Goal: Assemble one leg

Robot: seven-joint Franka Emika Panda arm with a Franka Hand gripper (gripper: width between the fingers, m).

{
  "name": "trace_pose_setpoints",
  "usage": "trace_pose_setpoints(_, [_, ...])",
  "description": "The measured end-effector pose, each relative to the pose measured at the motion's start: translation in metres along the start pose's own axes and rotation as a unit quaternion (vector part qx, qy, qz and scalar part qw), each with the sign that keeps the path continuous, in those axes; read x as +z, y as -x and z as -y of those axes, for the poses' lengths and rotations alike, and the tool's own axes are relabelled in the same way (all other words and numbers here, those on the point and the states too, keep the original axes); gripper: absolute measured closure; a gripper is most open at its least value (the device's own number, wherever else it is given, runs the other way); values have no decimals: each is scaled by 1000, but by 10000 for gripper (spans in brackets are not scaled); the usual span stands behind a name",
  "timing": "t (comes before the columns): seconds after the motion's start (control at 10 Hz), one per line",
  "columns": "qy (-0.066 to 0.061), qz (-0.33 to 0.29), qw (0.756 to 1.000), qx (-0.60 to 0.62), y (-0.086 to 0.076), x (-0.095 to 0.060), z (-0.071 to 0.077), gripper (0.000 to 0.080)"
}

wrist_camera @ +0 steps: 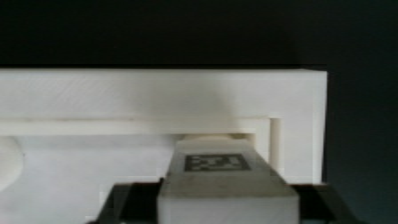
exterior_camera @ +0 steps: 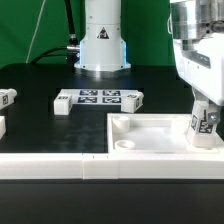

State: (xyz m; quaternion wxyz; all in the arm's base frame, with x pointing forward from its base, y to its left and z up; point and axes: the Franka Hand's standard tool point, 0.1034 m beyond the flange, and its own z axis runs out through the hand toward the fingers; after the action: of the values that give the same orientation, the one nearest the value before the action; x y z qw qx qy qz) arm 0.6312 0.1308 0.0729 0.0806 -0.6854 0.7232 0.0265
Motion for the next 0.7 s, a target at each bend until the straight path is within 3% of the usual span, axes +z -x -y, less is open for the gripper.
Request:
trace_pose_setpoints(0.2, [0, 1, 1000, 8, 1, 0, -1, 501])
trace_pose_setpoints(0.3, [2, 0, 1000, -14, 1, 1, -1, 325])
trace_pose_setpoints(0.4, [6, 1, 998, -60, -1, 0, 0, 325])
trace_pose_setpoints(0.5, [11, 2, 996, -91, -2, 0, 0, 185])
trace_pose_setpoints(0.7, [26, 7, 981, -191, 2, -3, 1, 159])
